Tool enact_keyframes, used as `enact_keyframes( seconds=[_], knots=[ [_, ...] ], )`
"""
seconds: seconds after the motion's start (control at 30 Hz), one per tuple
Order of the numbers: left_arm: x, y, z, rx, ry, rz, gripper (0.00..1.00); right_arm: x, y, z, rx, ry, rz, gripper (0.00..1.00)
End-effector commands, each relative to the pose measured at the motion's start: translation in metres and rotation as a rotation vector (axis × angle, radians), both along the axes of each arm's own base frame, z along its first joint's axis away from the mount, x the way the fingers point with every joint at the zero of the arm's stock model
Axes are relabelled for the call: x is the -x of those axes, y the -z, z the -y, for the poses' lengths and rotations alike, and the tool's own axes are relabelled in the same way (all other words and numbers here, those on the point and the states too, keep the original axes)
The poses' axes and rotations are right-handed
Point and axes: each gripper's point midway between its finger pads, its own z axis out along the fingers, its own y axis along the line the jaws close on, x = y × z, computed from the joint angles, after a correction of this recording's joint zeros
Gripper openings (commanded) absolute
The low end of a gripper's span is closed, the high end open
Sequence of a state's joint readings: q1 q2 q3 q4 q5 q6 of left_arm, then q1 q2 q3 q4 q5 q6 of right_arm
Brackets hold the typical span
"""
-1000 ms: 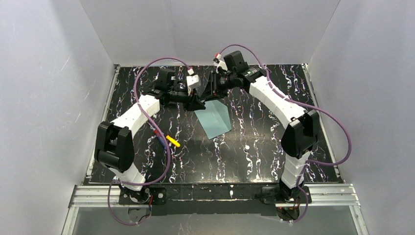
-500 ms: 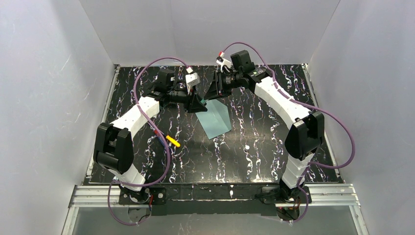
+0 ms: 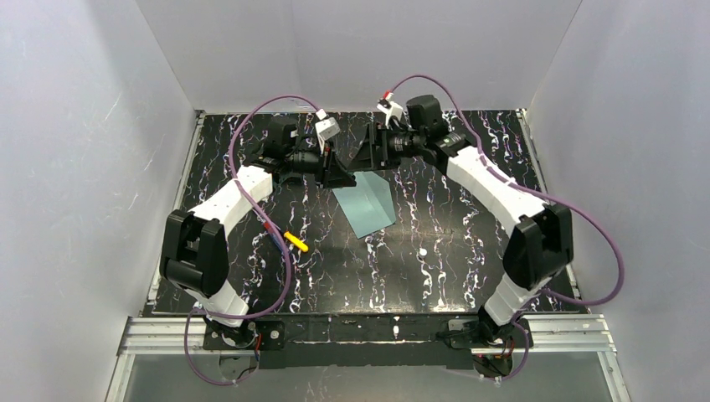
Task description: Place the letter into the envelope and seal it
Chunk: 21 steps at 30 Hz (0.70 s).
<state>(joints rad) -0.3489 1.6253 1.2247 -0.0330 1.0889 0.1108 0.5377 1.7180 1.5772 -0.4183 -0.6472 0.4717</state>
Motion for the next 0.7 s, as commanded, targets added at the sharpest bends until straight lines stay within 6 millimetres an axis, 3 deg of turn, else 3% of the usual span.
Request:
enact_keyframes(
  seconds=[0.0, 0.1, 0.17, 0.33, 0.5, 0.63, 0.67],
  knots=[
    [0.014, -0.050, 0.006, 0.106, 0.016, -0.122, 0.00, -0.002, -0.090, -0.007, -0.299, -0.007, 0.320, 0.83],
    [0.024, -0.072, 0.004, 0.129, -0.001, -0.171, 0.00, 0.007, -0.123, -0.005, -0.472, 0.042, 0.329, 0.81],
    [0.032, -0.092, 0.003, 0.151, 0.006, -0.166, 0.00, 0.004, -0.135, 0.000, -0.520, 0.097, 0.345, 0.80],
    [0.043, -0.130, 0.000, 0.190, 0.007, -0.113, 0.00, -0.009, -0.153, 0.010, -0.523, 0.213, 0.385, 0.74],
    [0.045, -0.146, 0.001, 0.208, 0.027, -0.108, 0.00, -0.008, -0.161, 0.012, -0.518, 0.221, 0.414, 0.78],
    [0.046, -0.149, 0.001, 0.212, 0.041, -0.105, 0.00, 0.018, -0.186, 0.004, -0.650, 0.067, 0.440, 0.53],
    [0.046, -0.151, 0.001, 0.214, 0.043, -0.103, 0.00, 0.021, -0.191, 0.004, -0.662, 0.048, 0.449, 0.51]
  ],
)
